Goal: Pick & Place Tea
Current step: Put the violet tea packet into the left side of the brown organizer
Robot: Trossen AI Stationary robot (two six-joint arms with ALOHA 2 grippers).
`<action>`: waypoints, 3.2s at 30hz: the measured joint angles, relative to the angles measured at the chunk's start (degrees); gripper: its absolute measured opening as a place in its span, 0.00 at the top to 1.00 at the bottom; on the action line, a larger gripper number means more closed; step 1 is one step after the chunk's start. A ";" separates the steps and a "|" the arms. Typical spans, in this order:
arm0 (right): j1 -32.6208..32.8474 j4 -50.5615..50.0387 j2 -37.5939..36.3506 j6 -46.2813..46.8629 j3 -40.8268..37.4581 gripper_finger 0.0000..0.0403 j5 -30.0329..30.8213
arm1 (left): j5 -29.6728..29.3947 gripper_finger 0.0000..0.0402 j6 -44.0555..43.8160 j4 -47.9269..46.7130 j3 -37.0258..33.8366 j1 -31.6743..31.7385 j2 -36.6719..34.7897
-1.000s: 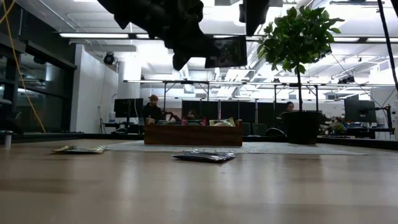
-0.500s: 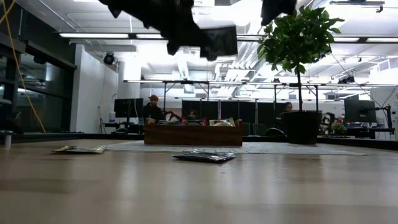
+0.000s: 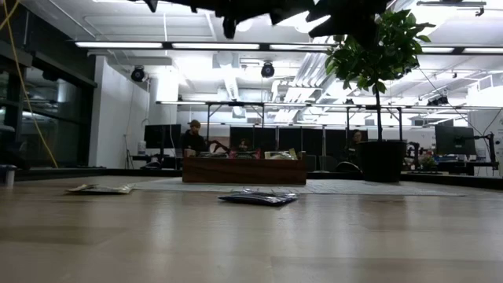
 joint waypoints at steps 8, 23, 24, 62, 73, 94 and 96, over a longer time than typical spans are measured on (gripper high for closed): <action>0.58 16.34 -0.03 -8.13 -3.87 0.66 6.18 | 4.92 1.00 -1.11 12.26 -0.01 -0.02 0.00; 0.72 33.08 -4.76 -26.95 0.51 0.66 9.04 | 8.62 1.00 -4.61 32.13 -0.01 0.00 0.02; 0.72 34.41 -4.87 -28.15 0.97 0.66 8.50 | 8.60 1.00 -4.89 33.34 -0.01 0.00 0.02; -3.02 38.34 5.16 -33.95 11.55 0.97 -2.08 | 7.94 0.98 -7.21 36.89 0.01 0.00 0.96; -2.99 37.61 5.14 -32.40 11.55 0.99 -0.47 | 7.94 0.92 -7.23 36.63 0.01 0.00 0.96; -3.06 16.02 1.02 -20.26 11.53 0.99 -0.80 | 13.63 0.66 -10.24 31.61 0.00 -0.02 0.09; -3.04 13.22 1.03 -19.01 11.53 0.99 -1.32 | 13.58 0.65 -10.37 29.24 -0.01 -0.02 0.09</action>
